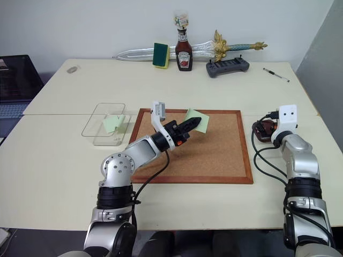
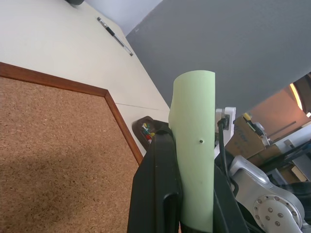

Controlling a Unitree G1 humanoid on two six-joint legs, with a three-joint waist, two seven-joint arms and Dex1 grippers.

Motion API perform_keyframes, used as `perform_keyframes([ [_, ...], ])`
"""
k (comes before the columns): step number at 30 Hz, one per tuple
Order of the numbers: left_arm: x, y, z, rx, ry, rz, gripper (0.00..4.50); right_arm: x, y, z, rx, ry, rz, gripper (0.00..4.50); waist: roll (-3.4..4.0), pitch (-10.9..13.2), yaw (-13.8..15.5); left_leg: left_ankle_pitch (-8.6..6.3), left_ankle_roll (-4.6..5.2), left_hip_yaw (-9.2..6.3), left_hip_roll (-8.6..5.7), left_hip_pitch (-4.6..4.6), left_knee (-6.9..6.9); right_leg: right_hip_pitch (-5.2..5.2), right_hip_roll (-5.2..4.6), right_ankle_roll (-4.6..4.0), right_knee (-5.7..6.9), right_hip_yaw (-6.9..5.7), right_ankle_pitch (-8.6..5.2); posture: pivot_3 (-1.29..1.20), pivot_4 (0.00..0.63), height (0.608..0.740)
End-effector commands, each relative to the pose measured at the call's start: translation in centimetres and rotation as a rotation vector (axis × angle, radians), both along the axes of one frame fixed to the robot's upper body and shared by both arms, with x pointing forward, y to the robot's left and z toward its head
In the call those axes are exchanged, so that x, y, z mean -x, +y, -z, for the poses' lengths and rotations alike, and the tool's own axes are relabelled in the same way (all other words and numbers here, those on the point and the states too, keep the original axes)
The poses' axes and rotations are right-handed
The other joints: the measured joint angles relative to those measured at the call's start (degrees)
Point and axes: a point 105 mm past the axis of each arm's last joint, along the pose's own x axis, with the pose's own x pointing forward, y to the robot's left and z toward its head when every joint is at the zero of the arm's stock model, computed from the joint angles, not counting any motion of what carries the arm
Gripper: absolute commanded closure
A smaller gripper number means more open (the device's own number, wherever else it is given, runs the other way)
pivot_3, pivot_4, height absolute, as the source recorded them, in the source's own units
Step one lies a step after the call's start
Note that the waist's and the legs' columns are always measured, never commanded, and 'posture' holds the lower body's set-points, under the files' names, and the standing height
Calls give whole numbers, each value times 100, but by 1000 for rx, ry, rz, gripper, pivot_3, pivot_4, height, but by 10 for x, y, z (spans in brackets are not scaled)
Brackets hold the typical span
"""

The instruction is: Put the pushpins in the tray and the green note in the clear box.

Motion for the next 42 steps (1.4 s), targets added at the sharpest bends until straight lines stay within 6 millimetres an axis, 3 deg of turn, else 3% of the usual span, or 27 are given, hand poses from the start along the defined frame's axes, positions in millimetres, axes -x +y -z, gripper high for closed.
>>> perform_keyframes([
  [1,0,2,-17,10,-71,-12,4500,0,-7,-19,82,-68,25,71,0,0,0,0,0,0,0,0,0,0,0,0,0,0,0,0,150,740],
  [18,0,4,-14,-4,-70,-14,4500,0,-22,-10,220,-41,90,71,0,0,-1,0,0,2,0,0,0,0,0,0,0,1,0,0,150,740],
  [31,0,3,-13,-6,-69,-11,4500,1,-17,-1,177,13,70,71,0,0,-1,0,0,2,0,0,0,0,0,0,0,1,0,0,150,740],
  [34,0,4,-13,-6,-69,-11,4500,2,-15,-4,146,2,78,71,0,0,-2,0,0,2,0,0,0,0,0,0,0,1,0,0,150,740],
  [42,-2,6,-18,-2,-82,-27,4500,3,-15,-35,79,-146,83,71,0,0,-1,0,0,2,0,0,0,0,0,0,0,1,0,0,150,740],
])
